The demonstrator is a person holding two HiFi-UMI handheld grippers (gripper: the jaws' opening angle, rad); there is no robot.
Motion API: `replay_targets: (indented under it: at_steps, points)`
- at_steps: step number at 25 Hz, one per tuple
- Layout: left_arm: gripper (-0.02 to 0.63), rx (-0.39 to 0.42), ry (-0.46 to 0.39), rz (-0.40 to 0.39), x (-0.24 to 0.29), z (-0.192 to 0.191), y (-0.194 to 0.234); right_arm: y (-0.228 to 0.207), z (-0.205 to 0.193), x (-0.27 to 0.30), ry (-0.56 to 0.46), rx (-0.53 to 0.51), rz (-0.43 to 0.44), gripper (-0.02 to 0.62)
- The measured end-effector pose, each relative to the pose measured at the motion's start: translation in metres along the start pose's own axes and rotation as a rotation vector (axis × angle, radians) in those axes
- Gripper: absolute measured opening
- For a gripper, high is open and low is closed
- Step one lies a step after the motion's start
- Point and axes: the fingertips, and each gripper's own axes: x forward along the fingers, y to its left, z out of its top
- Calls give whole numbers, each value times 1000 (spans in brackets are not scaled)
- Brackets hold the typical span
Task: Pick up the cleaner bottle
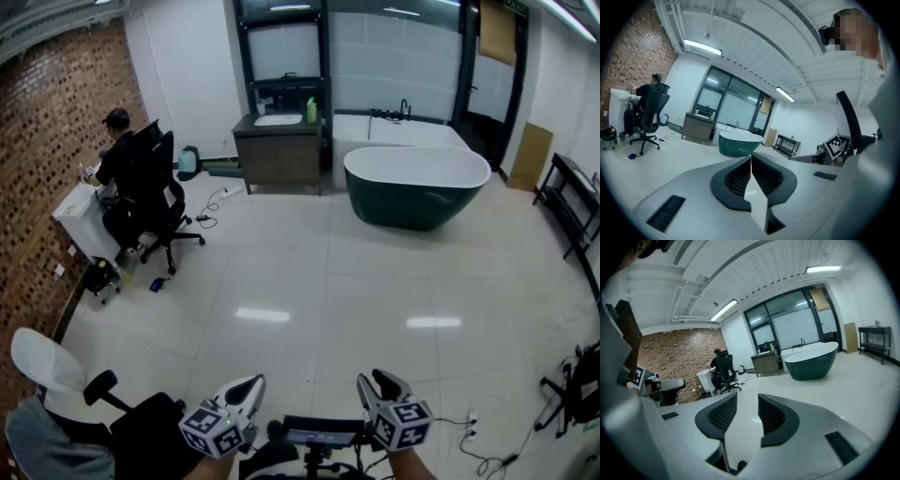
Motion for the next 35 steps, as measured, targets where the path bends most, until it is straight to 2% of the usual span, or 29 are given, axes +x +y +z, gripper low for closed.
replay_targets:
  at_steps: [5,11,21,27,30,35]
  points:
    - [2,-1,13,-11,42,17,18,-21,25,29,-8,8,-13,149]
    - [2,-4,12,-80,94,39,52,-33,55,87,-21,12,-22,149]
    - [2,-7,4,-142,169,104,166,-21,133,210,-24,-28,-51,149]
    - [2,7,21,-133,207,130,203,-30,159,258,-9,-48,-59,149]
    - [2,-8,24,-99,226,139,224,-37,172,284,-1,-50,-42,149]
    - [2,3,19,-65,275,157,243,-74,197,332,-4,-52,-25,149]
